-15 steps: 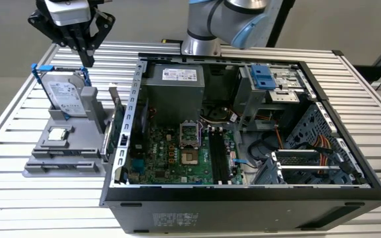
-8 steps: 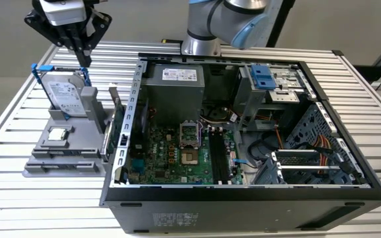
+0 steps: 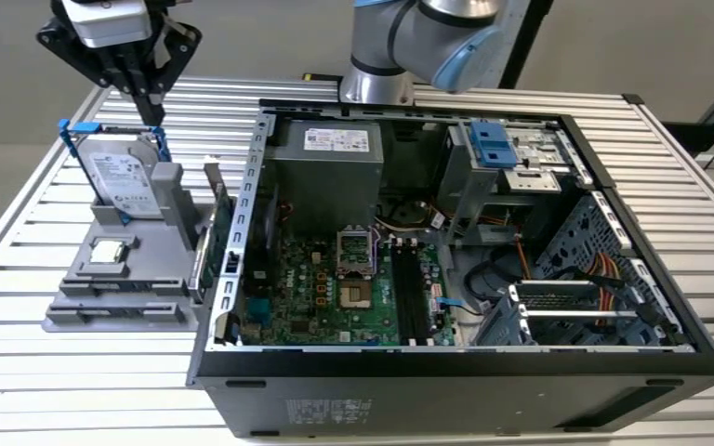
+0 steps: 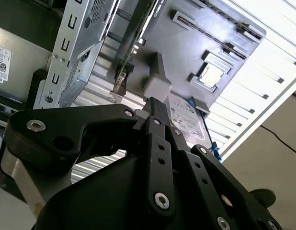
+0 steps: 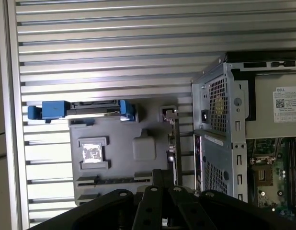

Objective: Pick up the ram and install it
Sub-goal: 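Reach for the ram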

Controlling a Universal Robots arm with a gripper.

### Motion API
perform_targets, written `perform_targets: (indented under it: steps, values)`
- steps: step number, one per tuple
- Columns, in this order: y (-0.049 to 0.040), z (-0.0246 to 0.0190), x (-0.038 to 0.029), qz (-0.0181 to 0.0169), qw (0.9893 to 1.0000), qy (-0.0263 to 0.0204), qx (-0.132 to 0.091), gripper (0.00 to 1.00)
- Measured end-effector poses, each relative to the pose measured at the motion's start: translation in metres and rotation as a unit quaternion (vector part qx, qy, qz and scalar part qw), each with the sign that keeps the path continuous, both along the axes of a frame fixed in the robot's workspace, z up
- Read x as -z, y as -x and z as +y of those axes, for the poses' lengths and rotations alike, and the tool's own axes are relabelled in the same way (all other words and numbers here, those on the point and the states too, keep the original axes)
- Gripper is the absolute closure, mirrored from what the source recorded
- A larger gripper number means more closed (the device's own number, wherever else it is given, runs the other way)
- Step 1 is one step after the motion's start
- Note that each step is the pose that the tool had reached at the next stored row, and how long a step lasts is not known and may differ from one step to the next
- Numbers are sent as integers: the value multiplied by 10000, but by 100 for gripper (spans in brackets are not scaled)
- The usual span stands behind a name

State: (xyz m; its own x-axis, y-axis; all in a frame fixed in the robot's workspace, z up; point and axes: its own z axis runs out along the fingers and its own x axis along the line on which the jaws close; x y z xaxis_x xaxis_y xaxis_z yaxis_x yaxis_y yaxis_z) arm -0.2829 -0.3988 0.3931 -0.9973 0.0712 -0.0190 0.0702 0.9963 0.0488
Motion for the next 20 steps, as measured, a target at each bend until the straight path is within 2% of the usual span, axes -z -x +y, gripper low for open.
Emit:
perform_targets:
  steps: [20]
  values:
    - [157,0,0,0,10000,0,0,100]
